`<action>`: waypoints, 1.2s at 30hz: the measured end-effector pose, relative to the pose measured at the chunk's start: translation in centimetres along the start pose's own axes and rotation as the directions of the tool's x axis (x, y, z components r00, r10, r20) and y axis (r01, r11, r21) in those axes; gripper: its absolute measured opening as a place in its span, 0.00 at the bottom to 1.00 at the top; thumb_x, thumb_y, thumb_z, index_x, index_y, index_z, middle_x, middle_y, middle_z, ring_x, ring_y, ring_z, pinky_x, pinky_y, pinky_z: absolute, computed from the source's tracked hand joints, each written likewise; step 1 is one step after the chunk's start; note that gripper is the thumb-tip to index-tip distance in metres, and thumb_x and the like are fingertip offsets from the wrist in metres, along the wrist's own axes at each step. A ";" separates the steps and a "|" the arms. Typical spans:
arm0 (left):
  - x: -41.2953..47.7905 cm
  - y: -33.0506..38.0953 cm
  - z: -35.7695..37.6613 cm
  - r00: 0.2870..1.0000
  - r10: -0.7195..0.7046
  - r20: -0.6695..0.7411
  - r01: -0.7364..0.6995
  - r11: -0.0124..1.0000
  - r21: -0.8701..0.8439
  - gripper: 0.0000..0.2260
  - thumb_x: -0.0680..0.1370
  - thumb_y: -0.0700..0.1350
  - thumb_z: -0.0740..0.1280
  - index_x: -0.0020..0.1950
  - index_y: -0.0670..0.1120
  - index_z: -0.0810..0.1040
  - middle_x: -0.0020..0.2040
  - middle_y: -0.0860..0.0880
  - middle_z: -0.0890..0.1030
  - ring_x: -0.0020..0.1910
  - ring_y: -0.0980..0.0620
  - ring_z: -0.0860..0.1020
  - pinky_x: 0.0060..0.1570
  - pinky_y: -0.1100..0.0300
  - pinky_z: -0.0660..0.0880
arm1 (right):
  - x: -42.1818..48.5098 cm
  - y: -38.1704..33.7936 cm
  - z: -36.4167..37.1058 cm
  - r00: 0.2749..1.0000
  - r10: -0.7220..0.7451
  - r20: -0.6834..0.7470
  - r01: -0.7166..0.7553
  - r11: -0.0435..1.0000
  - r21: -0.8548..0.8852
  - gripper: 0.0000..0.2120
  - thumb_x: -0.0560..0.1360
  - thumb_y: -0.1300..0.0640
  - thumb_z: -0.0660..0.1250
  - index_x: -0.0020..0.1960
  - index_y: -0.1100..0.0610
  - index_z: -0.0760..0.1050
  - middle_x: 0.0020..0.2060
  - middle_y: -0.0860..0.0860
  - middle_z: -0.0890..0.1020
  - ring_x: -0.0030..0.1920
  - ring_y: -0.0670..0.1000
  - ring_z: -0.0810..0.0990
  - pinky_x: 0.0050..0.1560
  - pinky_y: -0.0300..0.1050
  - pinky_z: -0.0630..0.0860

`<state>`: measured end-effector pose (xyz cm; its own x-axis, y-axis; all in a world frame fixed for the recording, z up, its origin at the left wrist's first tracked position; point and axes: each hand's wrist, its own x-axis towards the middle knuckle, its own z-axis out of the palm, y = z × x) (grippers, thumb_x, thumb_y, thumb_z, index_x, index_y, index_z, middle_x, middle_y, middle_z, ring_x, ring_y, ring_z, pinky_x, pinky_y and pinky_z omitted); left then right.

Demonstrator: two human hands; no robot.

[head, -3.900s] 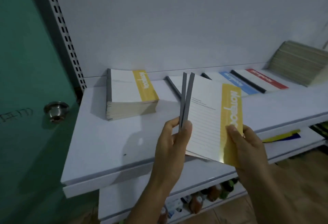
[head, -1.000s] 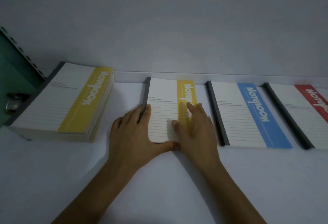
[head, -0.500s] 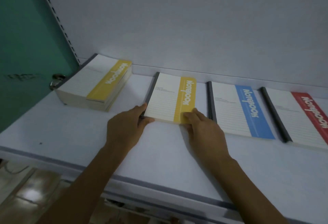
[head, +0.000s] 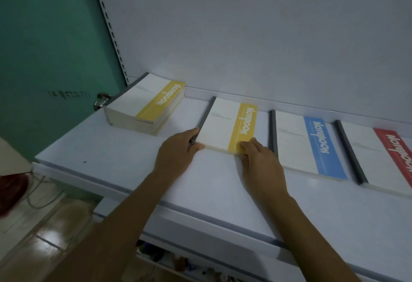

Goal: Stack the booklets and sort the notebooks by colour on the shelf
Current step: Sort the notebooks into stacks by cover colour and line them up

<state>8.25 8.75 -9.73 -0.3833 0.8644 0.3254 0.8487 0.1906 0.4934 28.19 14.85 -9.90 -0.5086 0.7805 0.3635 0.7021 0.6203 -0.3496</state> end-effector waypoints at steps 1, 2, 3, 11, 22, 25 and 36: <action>0.0 -0.1 0.1 1.000 0.016 -0.004 -0.016 1.000 0.000 0.22 0.76 0.50 0.68 0.69 0.47 0.72 0.59 0.47 0.80 0.58 0.47 0.77 0.53 0.60 0.69 | 0.0 0.0 -0.1 1.000 0.001 -0.010 -0.001 1.000 0.020 0.09 0.76 0.64 0.62 0.54 0.59 0.76 0.48 0.53 0.78 0.43 0.56 0.76 0.44 0.49 0.73; 0.1 -0.1 0.1 0.999 0.031 -0.010 -0.031 1.000 0.002 0.22 0.76 0.49 0.68 0.69 0.46 0.72 0.58 0.46 0.81 0.57 0.46 0.77 0.51 0.61 0.68 | -0.1 -0.1 -0.2 1.000 0.007 -0.019 -0.006 0.999 0.051 0.08 0.76 0.63 0.63 0.53 0.59 0.77 0.47 0.53 0.78 0.43 0.56 0.76 0.44 0.49 0.74; 0.2 -0.1 0.1 0.999 0.048 -0.019 -0.048 0.999 0.002 0.21 0.76 0.48 0.68 0.68 0.45 0.73 0.56 0.45 0.81 0.56 0.46 0.77 0.49 0.63 0.67 | -0.1 -0.3 -0.3 1.000 0.017 -0.026 -0.014 0.996 0.088 0.07 0.76 0.62 0.64 0.52 0.59 0.77 0.47 0.53 0.78 0.44 0.56 0.76 0.44 0.50 0.75; 0.1 -1.2 -0.2 0.999 0.044 0.029 -0.028 0.908 -0.418 0.26 0.75 0.43 0.69 0.73 0.46 0.65 0.70 0.51 0.68 0.70 0.53 0.65 0.67 0.64 0.60 | 0.5 -2.2 -1.1 0.962 0.228 -0.151 -0.216 0.972 0.088 0.16 0.77 0.54 0.66 0.63 0.57 0.75 0.63 0.56 0.76 0.59 0.59 0.76 0.58 0.52 0.74; 1.9 -9.1 -8.6 0.892 0.419 -0.168 -0.451 0.840 -0.302 0.15 0.77 0.50 0.63 0.62 0.49 0.77 0.63 0.53 0.77 0.65 0.54 0.72 0.64 0.57 0.68 | 3.2 -16.9 5.6 0.929 0.344 -0.138 -0.282 0.897 0.340 0.13 0.78 0.52 0.64 0.61 0.53 0.76 0.56 0.48 0.81 0.56 0.48 0.77 0.57 0.43 0.74; 4.9 -13.5 -11.6 0.852 0.524 0.009 -0.520 0.843 0.139 0.22 0.78 0.55 0.61 0.69 0.47 0.71 0.72 0.47 0.68 0.73 0.46 0.62 0.71 0.50 0.56 | 4.0 -20.4 7.5 0.901 0.402 -0.161 -0.309 0.858 0.411 0.11 0.79 0.53 0.63 0.60 0.51 0.77 0.56 0.45 0.80 0.57 0.46 0.77 0.58 0.44 0.75; 1.8 -17.1 -15.3 0.715 0.698 0.041 -0.688 0.713 -0.131 0.20 0.73 0.60 0.66 0.58 0.50 0.81 0.55 0.53 0.83 0.52 0.53 0.79 0.50 0.56 0.75 | 3.9 -24.4 8.4 0.732 0.681 0.005 -0.415 0.440 0.797 0.13 0.76 0.49 0.66 0.60 0.50 0.73 0.45 0.40 0.81 0.40 0.35 0.80 0.29 0.29 0.74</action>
<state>-12.55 -0.04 -5.29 0.3330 0.7704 0.5437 0.8215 -0.5201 0.2337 4.91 3.39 -7.23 0.1029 0.9944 0.0238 0.1228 0.0111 -0.9924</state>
